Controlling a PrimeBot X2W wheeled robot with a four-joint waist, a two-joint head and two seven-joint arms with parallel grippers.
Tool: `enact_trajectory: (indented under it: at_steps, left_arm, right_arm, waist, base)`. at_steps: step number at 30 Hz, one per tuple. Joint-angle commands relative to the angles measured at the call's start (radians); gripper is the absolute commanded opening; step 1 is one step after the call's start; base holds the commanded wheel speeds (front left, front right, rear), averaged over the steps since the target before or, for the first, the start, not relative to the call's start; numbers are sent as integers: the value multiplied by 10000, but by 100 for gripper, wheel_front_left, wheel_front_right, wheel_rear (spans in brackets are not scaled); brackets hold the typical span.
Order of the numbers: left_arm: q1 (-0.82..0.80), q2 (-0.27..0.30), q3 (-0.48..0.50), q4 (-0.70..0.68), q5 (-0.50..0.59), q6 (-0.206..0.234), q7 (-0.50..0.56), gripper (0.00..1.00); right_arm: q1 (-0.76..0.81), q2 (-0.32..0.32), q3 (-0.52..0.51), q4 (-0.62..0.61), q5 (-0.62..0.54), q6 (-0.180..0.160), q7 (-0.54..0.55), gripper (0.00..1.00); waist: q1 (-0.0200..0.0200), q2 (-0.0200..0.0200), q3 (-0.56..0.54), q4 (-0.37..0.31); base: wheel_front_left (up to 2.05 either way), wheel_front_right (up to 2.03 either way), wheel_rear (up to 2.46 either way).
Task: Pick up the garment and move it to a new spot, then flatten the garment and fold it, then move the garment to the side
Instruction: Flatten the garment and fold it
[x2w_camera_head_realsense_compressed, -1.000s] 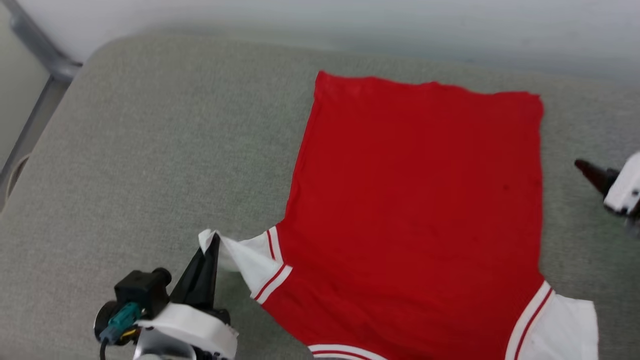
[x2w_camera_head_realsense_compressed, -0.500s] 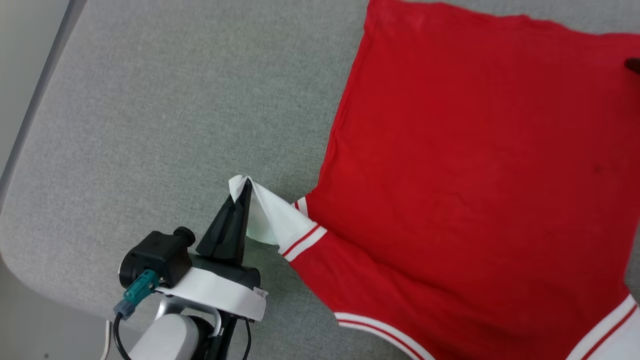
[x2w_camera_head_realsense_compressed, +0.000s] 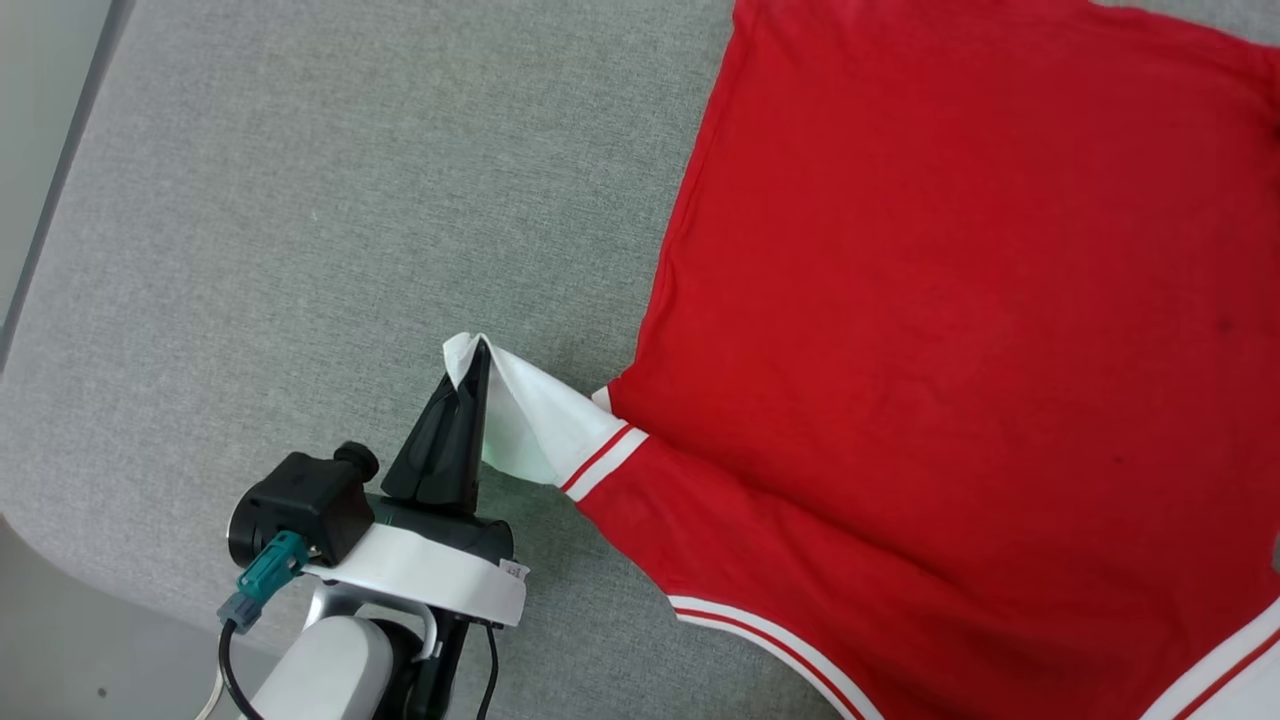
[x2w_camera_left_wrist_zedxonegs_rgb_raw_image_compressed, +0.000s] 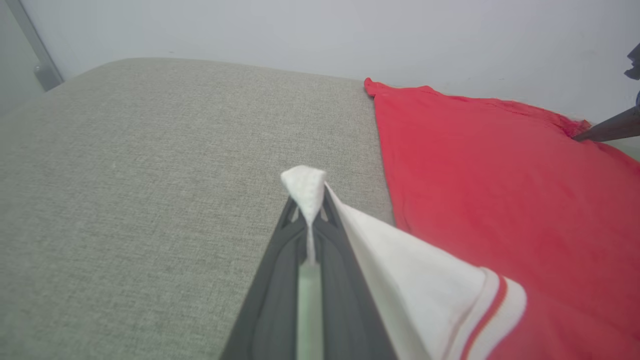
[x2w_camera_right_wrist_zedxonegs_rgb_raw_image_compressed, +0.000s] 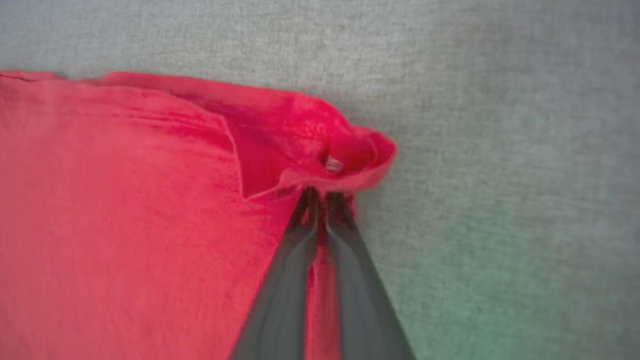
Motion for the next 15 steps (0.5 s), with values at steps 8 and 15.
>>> enact_trajectory:
  at_steps: [8, 15]
  left_arm:
    - [744, 122, 383, 624, -491, 69, 49, 0]
    - [1374, 242, 647, 921, -851, 250, 168, 0]
  right_arm:
    - [1135, -157, 786, -565, -125, -16, -335, 0]
    - [2704, -332, 1239, -1439, 769, -16, -679, 0]
  waist:
    - [1, 0, -1791, -795]
    - [1, 0, -2845, -1445]
  base:
    - [0, 0, 0]
    - [0, 0, 0]
